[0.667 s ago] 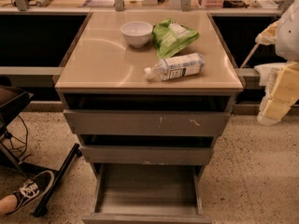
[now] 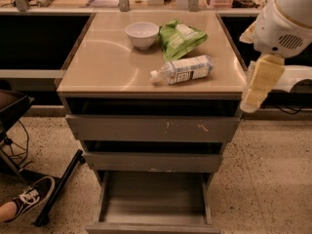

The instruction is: Place blue plastic bottle into bottom drawer

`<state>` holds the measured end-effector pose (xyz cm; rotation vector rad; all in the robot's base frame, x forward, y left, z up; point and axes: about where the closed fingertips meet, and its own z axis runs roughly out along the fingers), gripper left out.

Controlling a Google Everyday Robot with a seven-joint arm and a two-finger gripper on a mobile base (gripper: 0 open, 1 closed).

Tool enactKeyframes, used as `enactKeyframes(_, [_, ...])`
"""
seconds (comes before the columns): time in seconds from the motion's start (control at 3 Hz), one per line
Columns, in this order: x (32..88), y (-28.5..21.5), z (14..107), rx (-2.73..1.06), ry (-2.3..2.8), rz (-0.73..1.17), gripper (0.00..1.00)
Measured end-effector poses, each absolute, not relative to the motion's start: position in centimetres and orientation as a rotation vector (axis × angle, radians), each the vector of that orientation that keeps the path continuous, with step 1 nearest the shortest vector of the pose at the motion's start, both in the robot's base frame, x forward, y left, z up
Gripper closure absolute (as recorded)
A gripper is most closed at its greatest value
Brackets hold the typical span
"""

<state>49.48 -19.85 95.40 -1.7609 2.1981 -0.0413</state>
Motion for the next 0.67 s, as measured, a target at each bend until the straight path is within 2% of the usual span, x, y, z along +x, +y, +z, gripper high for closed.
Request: enactKeyframes(0.67, [59.5,-15.9,88.1,-1.812,2.184,0.133,0.00])
